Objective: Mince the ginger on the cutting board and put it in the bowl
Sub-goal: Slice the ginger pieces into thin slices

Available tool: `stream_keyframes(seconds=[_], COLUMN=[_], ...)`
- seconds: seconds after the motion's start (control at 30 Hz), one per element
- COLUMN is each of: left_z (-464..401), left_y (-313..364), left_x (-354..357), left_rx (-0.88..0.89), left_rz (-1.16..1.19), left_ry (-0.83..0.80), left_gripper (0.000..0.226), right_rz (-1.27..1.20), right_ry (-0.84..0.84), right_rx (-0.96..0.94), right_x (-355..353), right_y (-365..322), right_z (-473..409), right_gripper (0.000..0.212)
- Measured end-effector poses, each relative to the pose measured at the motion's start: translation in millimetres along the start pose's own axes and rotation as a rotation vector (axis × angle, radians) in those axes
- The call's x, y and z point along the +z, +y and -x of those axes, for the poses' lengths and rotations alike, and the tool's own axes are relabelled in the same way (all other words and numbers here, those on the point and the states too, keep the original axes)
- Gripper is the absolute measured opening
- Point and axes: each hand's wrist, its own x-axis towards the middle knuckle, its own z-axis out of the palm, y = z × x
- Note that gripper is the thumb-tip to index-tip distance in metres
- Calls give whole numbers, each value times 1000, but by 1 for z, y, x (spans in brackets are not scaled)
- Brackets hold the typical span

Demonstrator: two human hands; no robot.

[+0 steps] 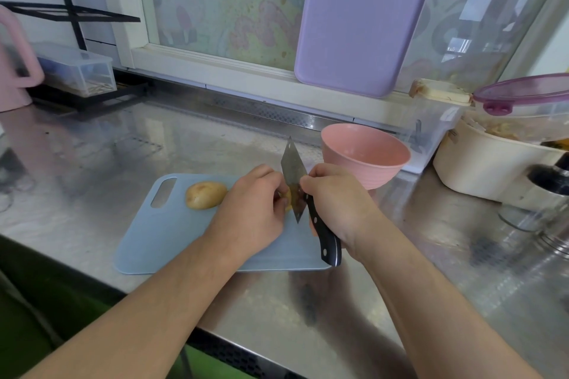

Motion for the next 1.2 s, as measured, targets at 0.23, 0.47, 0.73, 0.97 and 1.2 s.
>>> stream_keyframes(seconds=[0.23,0.47,0.73,0.97,1.2], left_z=[2,1,1,1,2], left_y=[2,-1,-2,-2,-2], left_x=[0,3,5,3,2], left_rx=[-1,-9,-13,-19,-24], left_rz=[-12,5,13,19,6], left_ry=[10,8,4,9,7], left_gripper=[7,7,11,11,9], right_rz=[55,-31,-214,-240,-326], right_ry=[-19,-99,-137,-131,-107], right_rx=[24,59,208,127,142], right_x=[5,1,-9,-17,-24], right_y=[-1,-3,0,-4,-12], right_z=[-1,5,14,19,25], right_gripper=[13,29,35,24,41])
